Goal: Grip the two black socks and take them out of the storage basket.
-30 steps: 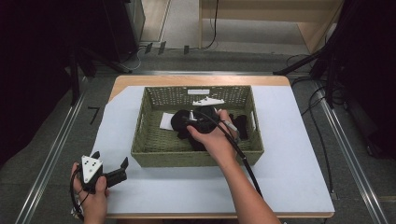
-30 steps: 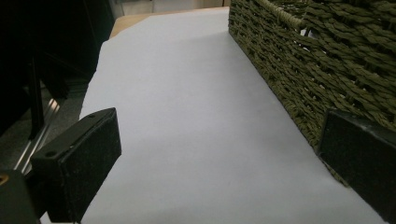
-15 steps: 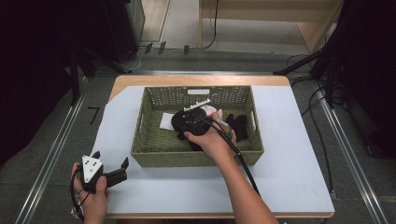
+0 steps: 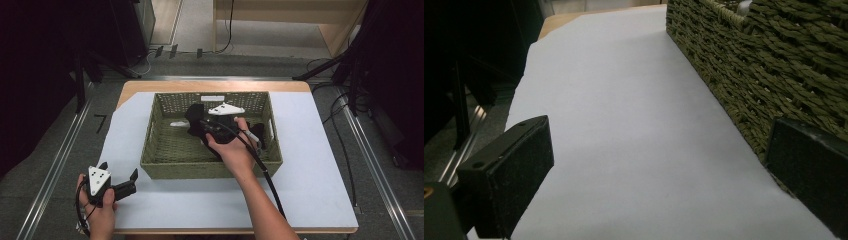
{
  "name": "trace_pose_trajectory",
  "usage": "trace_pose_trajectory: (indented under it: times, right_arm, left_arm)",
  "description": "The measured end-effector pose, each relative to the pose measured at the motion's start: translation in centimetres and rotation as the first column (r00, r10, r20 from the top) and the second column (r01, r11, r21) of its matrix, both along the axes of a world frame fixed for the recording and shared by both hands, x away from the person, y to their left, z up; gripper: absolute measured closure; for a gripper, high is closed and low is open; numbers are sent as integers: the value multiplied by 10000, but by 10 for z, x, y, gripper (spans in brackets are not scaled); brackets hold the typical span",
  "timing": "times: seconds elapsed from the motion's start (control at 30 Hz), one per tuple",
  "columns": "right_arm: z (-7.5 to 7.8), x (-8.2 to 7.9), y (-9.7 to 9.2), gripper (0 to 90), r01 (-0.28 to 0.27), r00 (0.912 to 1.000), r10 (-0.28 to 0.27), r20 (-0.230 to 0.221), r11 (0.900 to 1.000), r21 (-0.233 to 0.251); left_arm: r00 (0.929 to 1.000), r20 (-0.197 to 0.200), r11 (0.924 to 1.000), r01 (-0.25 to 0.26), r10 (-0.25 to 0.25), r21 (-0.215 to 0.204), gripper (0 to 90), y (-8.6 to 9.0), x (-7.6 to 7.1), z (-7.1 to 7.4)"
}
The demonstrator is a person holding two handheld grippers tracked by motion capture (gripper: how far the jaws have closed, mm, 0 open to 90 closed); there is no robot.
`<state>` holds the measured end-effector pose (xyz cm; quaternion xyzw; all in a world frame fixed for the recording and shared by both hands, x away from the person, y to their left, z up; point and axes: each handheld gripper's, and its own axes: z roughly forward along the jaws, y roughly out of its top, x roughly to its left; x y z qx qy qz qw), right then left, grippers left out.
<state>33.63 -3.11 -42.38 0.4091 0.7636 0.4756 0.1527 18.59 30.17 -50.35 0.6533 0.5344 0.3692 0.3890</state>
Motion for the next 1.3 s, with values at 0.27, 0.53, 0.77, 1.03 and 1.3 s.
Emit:
trace_pose_trajectory:
  times: [0.27,0.53,0.77,1.03,1.3]
  right_arm:
    - [5,-5,-13,837,502,9968,-558,581,9942,948]
    - [7,-6,-24,835,867,9925,-981,726,9855,1461]
    - [6,-5,-30,825,1092,9902,-1227,667,9779,1784]
    - [10,-8,-38,870,1173,9834,-1394,1163,9768,1790]
    - [18,-15,-50,871,1292,9459,-2044,2519,9496,2856]
  left_arm:
    - [10000,-8,10000,29,-29,23,5,0,0,0]
    - [10000,-28,9999,2,-3,-117,5,1,0,0]
    - [10000,-20,9999,5,-6,-156,5,1,0,0]
    - [10000,-83,9998,-2,1,-194,5,2,1,0]
    - [10000,-76,9996,-1,-1,-277,5,3,1,0]
